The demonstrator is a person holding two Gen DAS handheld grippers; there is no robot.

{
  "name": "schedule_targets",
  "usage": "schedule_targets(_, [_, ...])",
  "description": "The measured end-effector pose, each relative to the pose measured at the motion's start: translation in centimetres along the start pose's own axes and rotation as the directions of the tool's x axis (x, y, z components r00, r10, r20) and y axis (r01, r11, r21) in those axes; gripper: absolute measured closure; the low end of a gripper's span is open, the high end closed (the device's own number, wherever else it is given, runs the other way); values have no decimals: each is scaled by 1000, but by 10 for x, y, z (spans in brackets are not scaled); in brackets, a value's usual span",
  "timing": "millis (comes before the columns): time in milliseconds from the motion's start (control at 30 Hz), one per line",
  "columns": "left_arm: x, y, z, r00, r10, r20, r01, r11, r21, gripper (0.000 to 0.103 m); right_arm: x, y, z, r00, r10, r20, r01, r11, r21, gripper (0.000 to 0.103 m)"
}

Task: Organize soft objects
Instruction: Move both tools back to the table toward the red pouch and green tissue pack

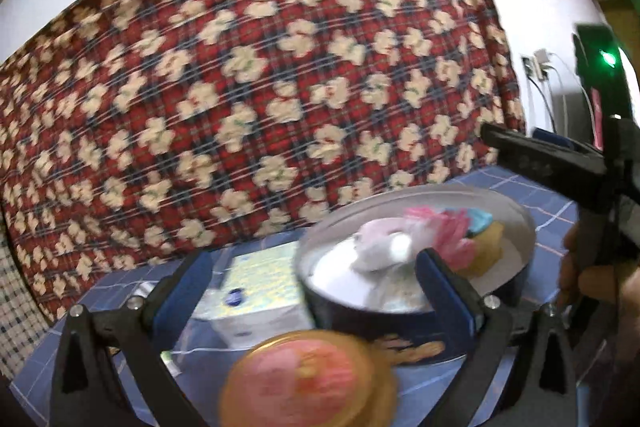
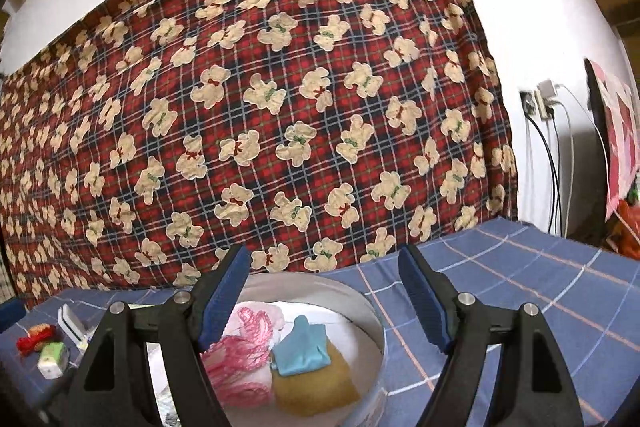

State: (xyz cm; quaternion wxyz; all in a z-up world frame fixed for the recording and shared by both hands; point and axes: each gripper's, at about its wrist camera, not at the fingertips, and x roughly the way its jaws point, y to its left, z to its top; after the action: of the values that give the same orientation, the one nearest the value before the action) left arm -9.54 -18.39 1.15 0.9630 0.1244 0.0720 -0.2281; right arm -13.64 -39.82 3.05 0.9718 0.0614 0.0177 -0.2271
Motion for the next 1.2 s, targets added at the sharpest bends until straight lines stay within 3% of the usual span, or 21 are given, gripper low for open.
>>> schedule_targets(267, [-1, 64, -17, 996, 67, -55, -70, 996, -55, 0, -12, 11, -8, 999, 10, -49, -7, 998, 58, 24])
schedule_targets(400, [1, 94, -24, 991, 110, -80, -115, 991, -65, 0, -20, 29, -11, 999, 20, -49, -19, 999, 31, 24])
schedule_targets(767, [10, 173, -47, 964, 212, -162, -230, 968, -100, 0, -34, 106, -26, 985, 159, -72, -160, 987, -13, 24])
schedule_targets(967, [20, 217, -60, 938, 249, -243, -286, 949, -135, 0, -39, 158, -36, 961, 259, -100, -264, 964, -42, 24])
schedule_targets(1100, [31, 249, -71, 921, 230, -314, -302, 931, -203, 0, -37, 193, -43, 934, 327, -145, -336, 941, -38, 24])
schedule_targets(1200, [37, 271, -77, 904, 256, -343, -343, 913, -222, 0, -35, 216, -49, 907, 374, -193, -389, 920, -45, 24])
